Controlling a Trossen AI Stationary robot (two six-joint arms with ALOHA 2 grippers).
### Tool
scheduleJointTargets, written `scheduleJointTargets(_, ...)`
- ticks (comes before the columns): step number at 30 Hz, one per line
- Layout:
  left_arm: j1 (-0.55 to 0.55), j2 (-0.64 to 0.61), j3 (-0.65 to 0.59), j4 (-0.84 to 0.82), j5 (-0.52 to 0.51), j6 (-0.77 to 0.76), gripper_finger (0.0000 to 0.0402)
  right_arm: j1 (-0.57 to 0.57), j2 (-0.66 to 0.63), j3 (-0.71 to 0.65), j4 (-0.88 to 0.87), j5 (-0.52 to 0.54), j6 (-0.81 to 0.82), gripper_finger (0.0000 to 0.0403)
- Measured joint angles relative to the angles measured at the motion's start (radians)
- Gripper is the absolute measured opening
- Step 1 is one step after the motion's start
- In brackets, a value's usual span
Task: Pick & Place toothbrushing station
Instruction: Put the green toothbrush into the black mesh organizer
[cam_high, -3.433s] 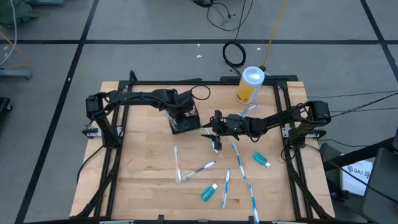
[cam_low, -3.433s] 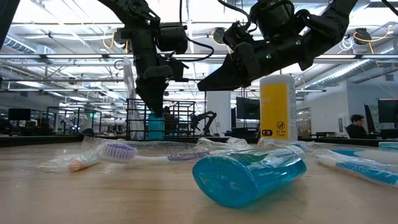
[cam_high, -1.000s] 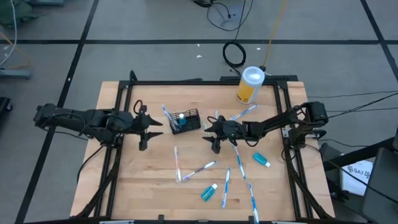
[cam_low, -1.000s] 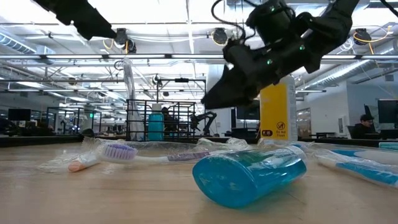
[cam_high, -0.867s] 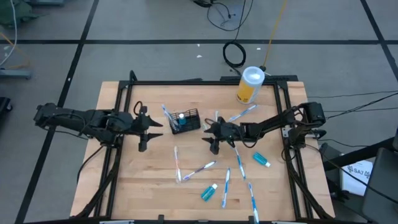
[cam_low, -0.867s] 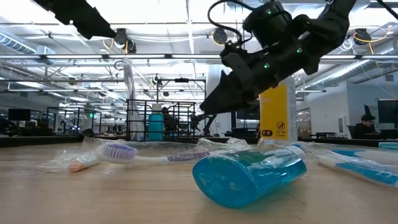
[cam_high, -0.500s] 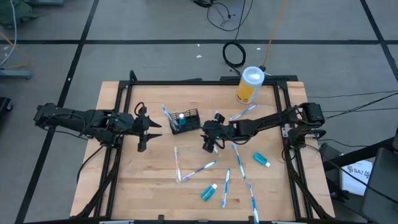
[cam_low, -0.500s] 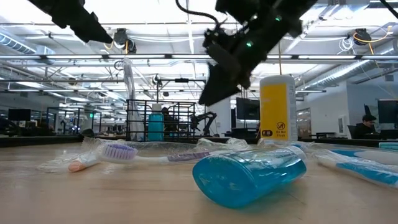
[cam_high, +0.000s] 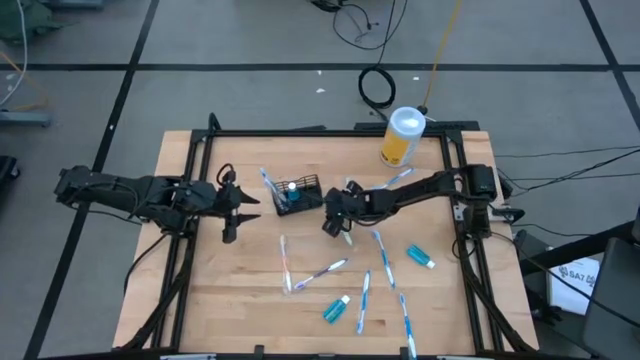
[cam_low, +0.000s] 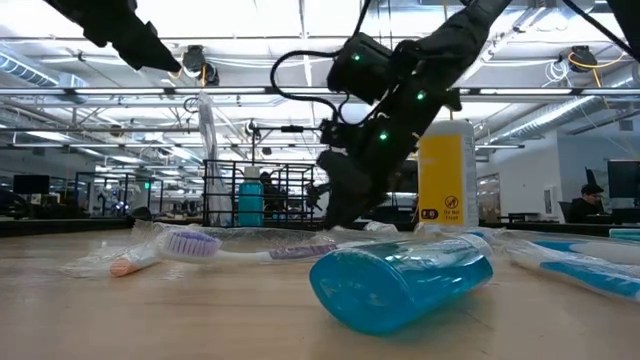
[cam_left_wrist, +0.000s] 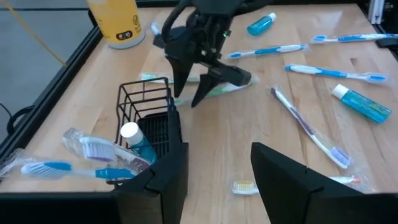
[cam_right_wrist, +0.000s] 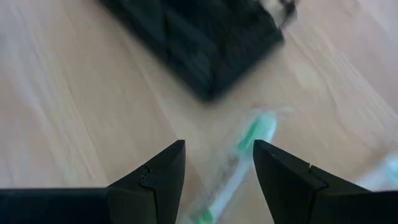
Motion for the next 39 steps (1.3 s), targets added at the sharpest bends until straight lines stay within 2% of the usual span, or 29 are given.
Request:
scheduleJointTargets(5,0.001,0.0,0.0,0.0,-0.004,-0.007,0.0177,-0.008,-0.002,-0.045,-0.014,0.0,0.043,0.0178)
scheduleJointTargets(12,0.002,0.0,0.0,0.002,-0.011,-0.008,0.0177,-0.001,-0.014,-0.09,0.004,-0.023,0.044,0.0142)
scheduleJointTargets(16,0.002,0.0,0.0,0.006,-0.011,-0.01,0.0177,0.004,-0.014,-0.105,0.013,-0.031,0.062,0.0101)
scheduleJointTargets(23,0.002,0.0,0.0,0.006,-0.011,-0.022,0.0177,0.005,-0.013,-0.108,0.085,-0.021,0.184,0.0013)
scheduleJointTargets(27,0.002,0.0,0.0,0.006,-0.011,-0.05,0.0177,0.005,-0.013,-0.109,0.107,-0.02,0.259,0.0014)
scheduleJointTargets(34,0.002,0.0,0.0,0.005,-0.011,-0.057,0.0177,0.009,-0.107,-0.112,0.076,-0.039,0.252,0.0009)
scheduleJointTargets(39,0.002,0.011,0.0,0.005,-0.011,-0.059,0.0177,0.013,-0.217,-0.113,0.088,0.05,0.169,0.0007)
